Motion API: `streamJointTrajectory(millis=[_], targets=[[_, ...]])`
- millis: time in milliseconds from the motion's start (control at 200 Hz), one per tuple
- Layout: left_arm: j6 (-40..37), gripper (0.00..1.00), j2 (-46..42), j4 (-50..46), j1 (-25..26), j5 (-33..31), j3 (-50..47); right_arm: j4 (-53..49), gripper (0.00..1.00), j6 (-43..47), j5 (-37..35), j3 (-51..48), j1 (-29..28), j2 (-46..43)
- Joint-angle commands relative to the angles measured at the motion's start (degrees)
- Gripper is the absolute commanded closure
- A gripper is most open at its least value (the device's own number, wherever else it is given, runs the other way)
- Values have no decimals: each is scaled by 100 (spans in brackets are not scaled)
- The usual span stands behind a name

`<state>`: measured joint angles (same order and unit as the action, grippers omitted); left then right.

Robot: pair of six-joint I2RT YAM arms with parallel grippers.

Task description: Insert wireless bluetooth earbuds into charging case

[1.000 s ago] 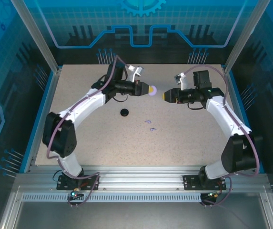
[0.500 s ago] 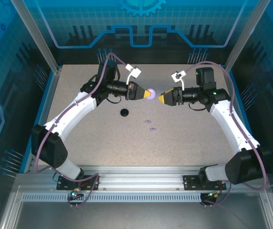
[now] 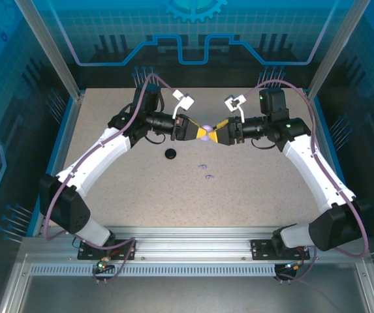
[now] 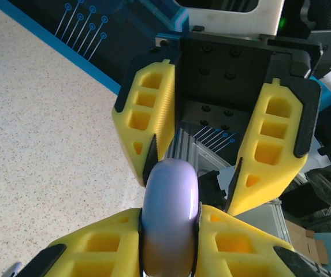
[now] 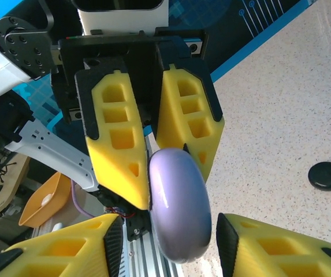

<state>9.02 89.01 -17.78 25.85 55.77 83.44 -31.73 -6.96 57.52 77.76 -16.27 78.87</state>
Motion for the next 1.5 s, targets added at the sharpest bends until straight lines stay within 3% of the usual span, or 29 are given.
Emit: streamJointTrajectory(millis=[0,270,585,830,1496], targets=[[-194,81,-212,-124,52,228,-15,-77,52,98,126,203,-103,71],[-176,80,-224,-107,51,208,-2,-115,67,122,157,235,-202,85],[-8,61,-337,164,32,132,-217,-35,80,-3,89,261,-118,-90],[74,56,-534,427,8,184,-437,105,81,-152,125,251,-50,-155],[575,64,-404,1163,78,600,-493,664,79,-604,194,229,-72,-311]])
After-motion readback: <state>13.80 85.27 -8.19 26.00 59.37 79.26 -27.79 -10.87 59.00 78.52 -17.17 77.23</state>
